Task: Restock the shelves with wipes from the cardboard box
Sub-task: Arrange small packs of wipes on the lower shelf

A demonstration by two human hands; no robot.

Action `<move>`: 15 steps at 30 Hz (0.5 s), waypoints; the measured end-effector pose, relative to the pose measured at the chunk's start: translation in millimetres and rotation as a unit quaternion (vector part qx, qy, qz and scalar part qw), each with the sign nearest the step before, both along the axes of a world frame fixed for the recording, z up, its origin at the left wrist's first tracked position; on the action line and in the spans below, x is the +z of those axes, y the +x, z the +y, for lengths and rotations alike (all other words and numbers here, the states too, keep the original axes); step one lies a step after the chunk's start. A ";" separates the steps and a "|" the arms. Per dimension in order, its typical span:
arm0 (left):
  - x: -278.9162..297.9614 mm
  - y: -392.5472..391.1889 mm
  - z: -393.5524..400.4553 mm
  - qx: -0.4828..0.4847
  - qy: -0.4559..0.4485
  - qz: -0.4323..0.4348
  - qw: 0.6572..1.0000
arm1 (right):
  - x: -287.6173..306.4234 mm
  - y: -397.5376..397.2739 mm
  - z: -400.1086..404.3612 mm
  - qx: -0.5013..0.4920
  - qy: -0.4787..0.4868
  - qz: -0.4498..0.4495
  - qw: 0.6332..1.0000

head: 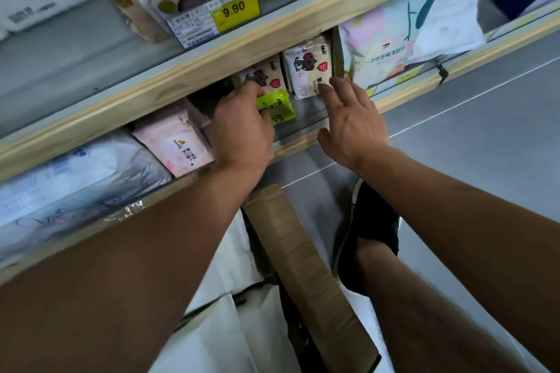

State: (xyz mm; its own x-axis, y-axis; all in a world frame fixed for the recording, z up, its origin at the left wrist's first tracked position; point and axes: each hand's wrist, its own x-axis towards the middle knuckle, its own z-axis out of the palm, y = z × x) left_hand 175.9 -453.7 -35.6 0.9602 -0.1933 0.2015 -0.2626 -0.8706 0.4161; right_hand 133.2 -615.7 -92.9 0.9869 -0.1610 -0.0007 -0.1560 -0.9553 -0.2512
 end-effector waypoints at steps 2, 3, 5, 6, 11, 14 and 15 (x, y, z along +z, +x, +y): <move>-8.3 6.0 -5.4 0.005 0.006 0.006 1.000 | -3.8 -1.3 0.1 0.007 -0.009 0.008 1.000; -12.8 10.8 -7.3 0.004 0.016 0.007 1.000 | -5.6 -1.6 0.4 0.009 -0.011 0.011 1.000; -20.7 21.3 -10.2 0.002 0.043 0.007 0.999 | -8.2 -2.0 1.5 0.009 -0.017 0.016 1.000; -24.0 25.7 -12.0 0.000 0.056 0.007 0.998 | -8.9 -2.2 2.0 0.010 -0.020 0.016 1.000; -32.7 40.2 -18.0 -0.015 0.065 0.004 0.998 | -12.1 -0.2 7.0 0.031 -0.039 0.019 0.999; -32.5 46.7 -20.6 -0.006 0.050 0.014 0.999 | -12.7 0.1 9.5 0.025 -0.030 0.020 0.999; -33.2 47.4 -21.5 -0.002 0.053 0.015 0.998 | -13.2 -0.3 9.7 0.022 -0.026 0.020 0.999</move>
State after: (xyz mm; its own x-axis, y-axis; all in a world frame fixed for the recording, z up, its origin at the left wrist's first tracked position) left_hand 223.3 -475.2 -68.9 0.9650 -0.2151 0.1501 -0.2540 -0.9094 0.3295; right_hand 132.9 -606.0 -106.2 0.9925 -0.1181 -0.0325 -0.1222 -0.9732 -0.1950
